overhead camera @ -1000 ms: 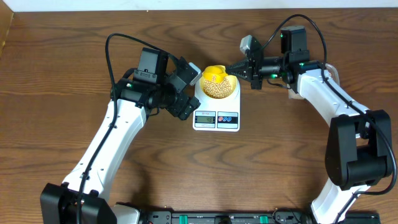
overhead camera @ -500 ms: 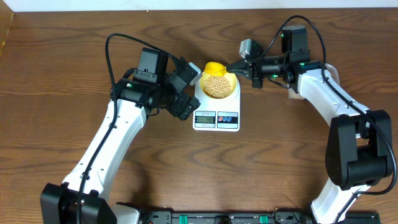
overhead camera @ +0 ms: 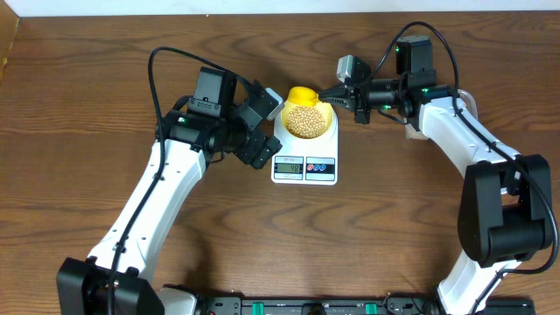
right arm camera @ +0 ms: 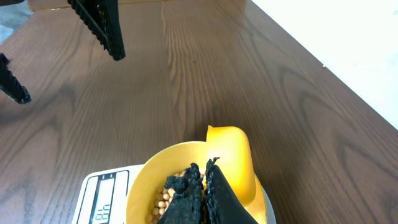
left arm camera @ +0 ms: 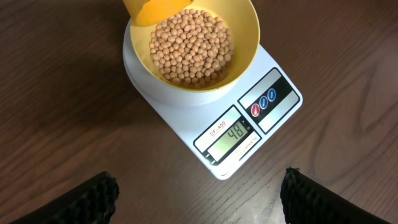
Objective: Scoop item into bowl and weigh 50g on scale
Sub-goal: 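Tip the scoop further down into the bowl to empty it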
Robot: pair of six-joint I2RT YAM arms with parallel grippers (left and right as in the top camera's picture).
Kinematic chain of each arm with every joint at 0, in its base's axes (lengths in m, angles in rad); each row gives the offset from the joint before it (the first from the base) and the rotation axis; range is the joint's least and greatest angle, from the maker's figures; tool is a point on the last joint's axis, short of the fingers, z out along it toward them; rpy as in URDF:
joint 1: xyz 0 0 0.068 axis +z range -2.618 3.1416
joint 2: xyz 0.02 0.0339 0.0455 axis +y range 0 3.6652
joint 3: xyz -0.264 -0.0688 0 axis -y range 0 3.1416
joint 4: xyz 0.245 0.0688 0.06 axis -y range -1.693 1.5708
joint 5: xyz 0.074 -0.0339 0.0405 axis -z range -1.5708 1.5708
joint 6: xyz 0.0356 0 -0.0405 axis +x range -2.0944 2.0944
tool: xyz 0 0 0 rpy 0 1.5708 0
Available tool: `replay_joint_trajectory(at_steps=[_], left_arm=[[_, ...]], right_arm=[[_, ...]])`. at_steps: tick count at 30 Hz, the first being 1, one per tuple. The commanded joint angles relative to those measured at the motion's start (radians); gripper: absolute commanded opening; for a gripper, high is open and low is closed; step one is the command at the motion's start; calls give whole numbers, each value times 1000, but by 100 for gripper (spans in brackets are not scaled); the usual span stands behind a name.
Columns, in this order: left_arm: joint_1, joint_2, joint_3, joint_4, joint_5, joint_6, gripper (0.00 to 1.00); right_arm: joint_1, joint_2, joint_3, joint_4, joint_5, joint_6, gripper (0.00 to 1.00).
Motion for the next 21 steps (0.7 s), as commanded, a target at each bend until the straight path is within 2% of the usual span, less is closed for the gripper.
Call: replay_joint_trajectory(at_steps=[1, 21], left_arm=[[4, -4, -11, 0, 13, 6, 86], [4, -4, -11, 0, 13, 6, 86]], right_arm=[[-5, 12, -2, 1, -10, -18, 1], [-6, 7, -1, 3, -19, -13, 1]])
